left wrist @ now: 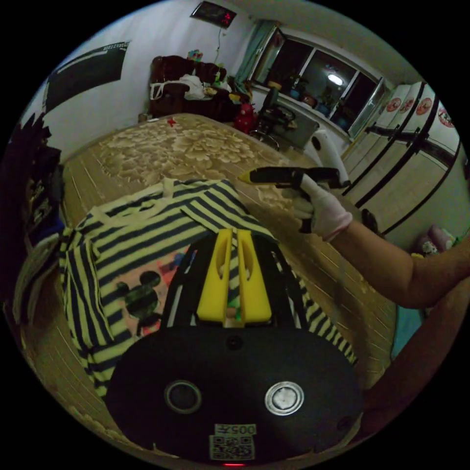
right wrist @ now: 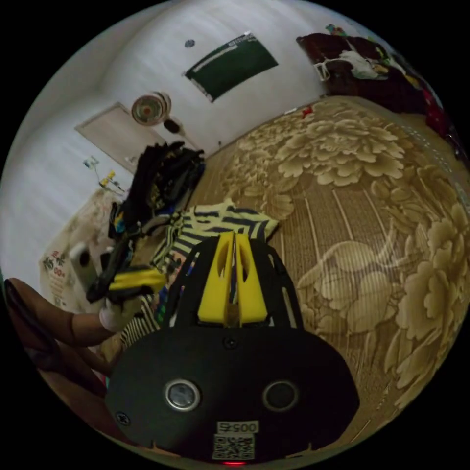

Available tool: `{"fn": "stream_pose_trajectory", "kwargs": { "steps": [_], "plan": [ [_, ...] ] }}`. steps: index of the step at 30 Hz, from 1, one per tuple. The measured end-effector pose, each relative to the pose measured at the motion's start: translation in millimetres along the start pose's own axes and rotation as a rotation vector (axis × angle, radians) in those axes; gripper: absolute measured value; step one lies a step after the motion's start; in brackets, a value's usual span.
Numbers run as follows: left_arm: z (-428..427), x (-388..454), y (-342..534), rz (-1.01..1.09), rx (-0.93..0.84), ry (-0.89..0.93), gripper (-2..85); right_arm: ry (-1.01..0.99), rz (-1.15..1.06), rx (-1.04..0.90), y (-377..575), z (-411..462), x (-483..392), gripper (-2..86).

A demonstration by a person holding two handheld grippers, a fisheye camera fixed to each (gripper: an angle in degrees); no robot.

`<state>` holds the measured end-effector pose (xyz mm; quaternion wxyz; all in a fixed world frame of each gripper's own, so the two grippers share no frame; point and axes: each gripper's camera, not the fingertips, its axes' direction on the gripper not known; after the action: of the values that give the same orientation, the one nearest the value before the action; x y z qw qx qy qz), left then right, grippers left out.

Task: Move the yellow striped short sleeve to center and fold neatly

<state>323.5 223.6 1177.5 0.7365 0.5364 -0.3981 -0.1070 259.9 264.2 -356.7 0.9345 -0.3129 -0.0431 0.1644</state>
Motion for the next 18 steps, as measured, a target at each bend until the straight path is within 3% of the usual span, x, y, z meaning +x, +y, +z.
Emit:
{"fn": "stream_pose_trajectory", "kwargs": {
  "steps": [7, 14, 18],
  "plan": [
    [59, -11, -11, -0.003, -0.24, -0.057, -0.3, 0.109, -0.052, -0.194, 32, 50, 9, -1.0],
    [71, 3, 22, -0.001, -0.202, -0.049, -0.6, 0.23, -0.08, -0.18, 66, 62, 25, -1.0],
    [40, 14, 63, 0.042, -0.112, -0.041, -0.5, 0.138, -0.061, -0.165, 94, 55, 31, -1.0]
  ]
}}
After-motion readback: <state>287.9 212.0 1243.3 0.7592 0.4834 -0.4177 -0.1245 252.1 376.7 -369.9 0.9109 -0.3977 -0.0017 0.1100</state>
